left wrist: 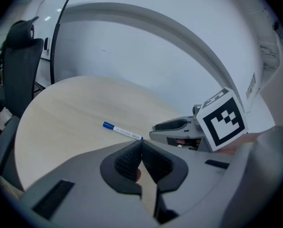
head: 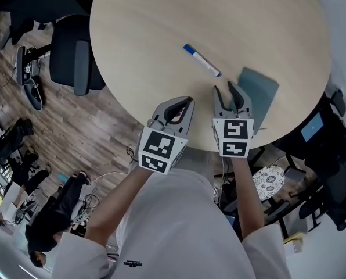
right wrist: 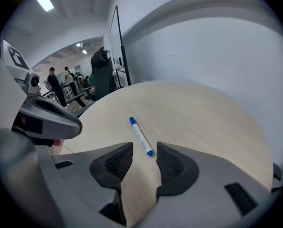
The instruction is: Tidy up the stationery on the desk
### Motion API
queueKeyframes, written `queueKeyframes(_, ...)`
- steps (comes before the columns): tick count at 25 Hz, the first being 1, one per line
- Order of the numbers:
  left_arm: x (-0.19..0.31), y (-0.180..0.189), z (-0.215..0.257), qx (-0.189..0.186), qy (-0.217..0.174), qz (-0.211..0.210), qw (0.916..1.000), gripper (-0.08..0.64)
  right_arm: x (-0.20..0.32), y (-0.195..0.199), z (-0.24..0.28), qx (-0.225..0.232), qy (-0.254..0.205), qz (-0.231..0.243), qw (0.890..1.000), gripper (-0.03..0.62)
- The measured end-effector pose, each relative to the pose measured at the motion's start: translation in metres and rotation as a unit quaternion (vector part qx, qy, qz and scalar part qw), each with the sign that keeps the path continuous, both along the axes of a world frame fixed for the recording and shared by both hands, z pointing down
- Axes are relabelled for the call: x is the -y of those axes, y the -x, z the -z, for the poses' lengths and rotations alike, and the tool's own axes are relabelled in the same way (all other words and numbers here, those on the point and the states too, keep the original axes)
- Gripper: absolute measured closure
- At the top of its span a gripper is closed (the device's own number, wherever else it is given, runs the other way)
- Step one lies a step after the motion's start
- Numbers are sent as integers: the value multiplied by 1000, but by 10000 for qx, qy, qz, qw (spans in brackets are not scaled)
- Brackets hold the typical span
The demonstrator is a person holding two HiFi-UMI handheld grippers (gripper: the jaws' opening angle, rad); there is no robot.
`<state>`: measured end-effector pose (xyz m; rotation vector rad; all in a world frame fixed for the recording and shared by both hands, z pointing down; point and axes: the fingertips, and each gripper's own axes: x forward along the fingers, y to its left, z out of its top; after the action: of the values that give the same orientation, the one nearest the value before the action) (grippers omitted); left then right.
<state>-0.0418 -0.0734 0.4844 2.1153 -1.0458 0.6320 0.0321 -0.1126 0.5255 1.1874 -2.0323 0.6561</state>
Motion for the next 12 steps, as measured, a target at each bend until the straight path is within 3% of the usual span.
queueKeyframes(4,2,14,-2,39,105,70,9999,543,12,13,-15,-330,49,477,9983,434)
queueKeyframes(7,11,26,-2,71,78,219,9997,543,25,20,-34,-797,16,988,9919,434)
queueKeyframes(12,18,35,-9,104,152,340,9993,543,33,25,-56,-1112,200,1528,9818,434)
